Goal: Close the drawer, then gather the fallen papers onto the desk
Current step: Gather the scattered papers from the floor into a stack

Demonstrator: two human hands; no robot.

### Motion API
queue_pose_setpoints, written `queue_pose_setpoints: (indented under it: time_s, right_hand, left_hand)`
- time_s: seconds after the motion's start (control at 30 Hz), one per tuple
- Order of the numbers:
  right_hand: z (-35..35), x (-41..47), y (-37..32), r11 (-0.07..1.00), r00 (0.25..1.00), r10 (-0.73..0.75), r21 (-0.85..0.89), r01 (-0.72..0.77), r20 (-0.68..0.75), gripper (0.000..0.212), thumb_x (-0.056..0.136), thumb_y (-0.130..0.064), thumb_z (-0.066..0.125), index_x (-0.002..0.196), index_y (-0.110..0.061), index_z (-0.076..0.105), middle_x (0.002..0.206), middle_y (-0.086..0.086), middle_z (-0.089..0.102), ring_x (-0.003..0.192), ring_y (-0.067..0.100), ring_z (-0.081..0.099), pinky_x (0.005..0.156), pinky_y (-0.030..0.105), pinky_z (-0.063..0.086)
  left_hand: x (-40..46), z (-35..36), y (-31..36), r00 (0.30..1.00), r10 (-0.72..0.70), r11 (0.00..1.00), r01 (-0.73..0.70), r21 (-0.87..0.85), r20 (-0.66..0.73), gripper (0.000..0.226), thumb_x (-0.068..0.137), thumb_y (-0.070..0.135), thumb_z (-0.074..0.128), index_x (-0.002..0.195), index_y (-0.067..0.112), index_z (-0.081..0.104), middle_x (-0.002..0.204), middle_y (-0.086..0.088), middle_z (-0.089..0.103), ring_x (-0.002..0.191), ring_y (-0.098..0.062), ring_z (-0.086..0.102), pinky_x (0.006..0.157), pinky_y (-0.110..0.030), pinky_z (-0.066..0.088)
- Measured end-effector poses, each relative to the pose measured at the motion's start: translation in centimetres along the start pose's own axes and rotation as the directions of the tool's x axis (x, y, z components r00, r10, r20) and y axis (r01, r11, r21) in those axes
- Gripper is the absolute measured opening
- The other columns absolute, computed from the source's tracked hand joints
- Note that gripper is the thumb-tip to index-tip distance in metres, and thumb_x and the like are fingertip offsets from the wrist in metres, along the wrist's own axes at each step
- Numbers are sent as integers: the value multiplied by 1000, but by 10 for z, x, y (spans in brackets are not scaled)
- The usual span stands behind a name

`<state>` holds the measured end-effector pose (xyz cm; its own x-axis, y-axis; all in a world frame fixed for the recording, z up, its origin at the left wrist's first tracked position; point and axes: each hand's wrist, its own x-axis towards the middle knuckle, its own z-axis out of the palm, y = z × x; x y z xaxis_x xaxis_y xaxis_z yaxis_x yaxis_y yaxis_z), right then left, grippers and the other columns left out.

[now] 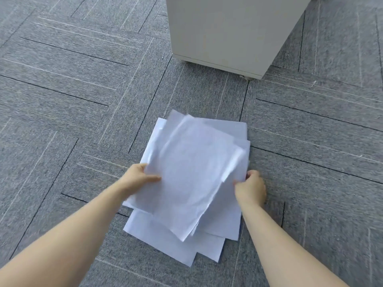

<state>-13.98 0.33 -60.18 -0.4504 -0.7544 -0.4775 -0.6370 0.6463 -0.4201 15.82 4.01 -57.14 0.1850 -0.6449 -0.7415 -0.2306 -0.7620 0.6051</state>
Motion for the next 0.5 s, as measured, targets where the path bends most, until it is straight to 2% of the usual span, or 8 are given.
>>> queue_pose_setpoints:
  time_s: [0.03,0.07,0.13,0.23,0.3,0.4,0.47,0.5]
  right_hand:
    - [2,-1,1,999,1000,-10,34,10,18,29,82,-18,65,109,-14,56,107,11,64,93,34,59,75,42,51]
    - [2,-2,4,997,1000,-4,75,3,12,22,87,-18,59,108,-14,57,107,11,65,89,32,58,72,39,48]
    - [2,-7,7,988,998,40,154,-33,-45,25,93,-27,47,102,-9,61,105,15,66,85,31,57,69,37,45]
    - [3,-21,-1,952,985,166,267,-149,-42,52,94,-47,33,83,-4,61,87,16,64,79,34,59,65,37,41]
    - [8,-29,-4,942,979,206,268,-200,6,64,91,-57,38,80,1,64,82,16,63,79,34,61,64,36,40]
    - [16,-40,-5,930,973,214,286,-231,91,64,80,-59,57,87,4,63,83,15,64,77,33,61,58,34,37]
    - [21,-48,-10,937,968,193,261,-231,163,64,78,-60,61,82,4,63,78,13,64,68,30,58,53,33,35]
    - [26,-52,-14,942,964,185,245,-230,192,62,77,-57,63,87,4,65,83,14,67,71,30,60,56,33,38]
  left_hand:
    - [4,15,-5,991,40,982,-15,187,-129,13,71,11,76,73,12,63,76,-9,68,77,-25,70,64,-32,54]
    - [5,28,-9,958,94,934,10,356,-272,16,71,18,75,78,13,61,88,-12,63,92,-30,65,73,-36,50]
    - [0,48,-15,873,136,851,138,506,-467,50,67,33,77,108,13,57,116,-14,51,115,-36,48,90,-45,44]
    - [-3,57,-17,840,71,865,216,452,-538,90,61,48,80,131,8,40,132,-18,42,124,-38,39,97,-52,40]
    - [2,53,-15,816,-3,883,273,381,-578,101,59,54,80,135,4,36,136,-20,40,127,-39,38,101,-53,38]
    - [11,40,-13,779,-2,865,315,390,-627,101,57,61,77,131,3,40,137,-20,42,128,-38,38,102,-51,36]
    - [14,33,-14,784,8,870,301,391,-621,97,58,60,77,129,4,43,135,-18,46,127,-38,41,102,-50,37]
    - [16,29,-15,793,4,876,290,384,-610,93,58,58,78,127,5,45,132,-18,50,126,-38,43,102,-49,38]
